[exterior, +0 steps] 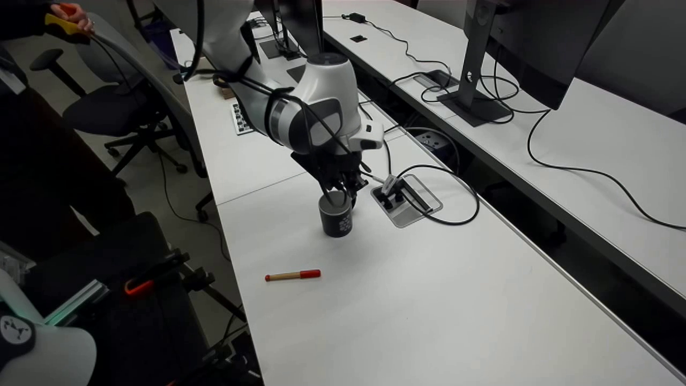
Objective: Rotate the black cup counterclockwise so that the handle is on the right side
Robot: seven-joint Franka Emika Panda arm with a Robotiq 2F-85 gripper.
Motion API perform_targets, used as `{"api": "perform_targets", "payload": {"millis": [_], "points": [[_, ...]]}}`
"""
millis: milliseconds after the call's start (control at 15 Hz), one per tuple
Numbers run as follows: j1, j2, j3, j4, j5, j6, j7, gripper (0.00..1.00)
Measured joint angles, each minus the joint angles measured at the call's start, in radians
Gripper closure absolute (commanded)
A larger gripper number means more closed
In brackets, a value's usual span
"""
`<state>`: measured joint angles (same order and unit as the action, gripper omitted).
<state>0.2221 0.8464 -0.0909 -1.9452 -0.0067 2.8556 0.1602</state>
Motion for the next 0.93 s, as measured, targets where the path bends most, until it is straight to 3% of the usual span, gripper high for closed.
{"api": "perform_targets", "payload": {"millis": [933], "points": [[0.043, 0.001, 0.006, 0.004, -0.029, 0.0, 0.0, 1.0]]}}
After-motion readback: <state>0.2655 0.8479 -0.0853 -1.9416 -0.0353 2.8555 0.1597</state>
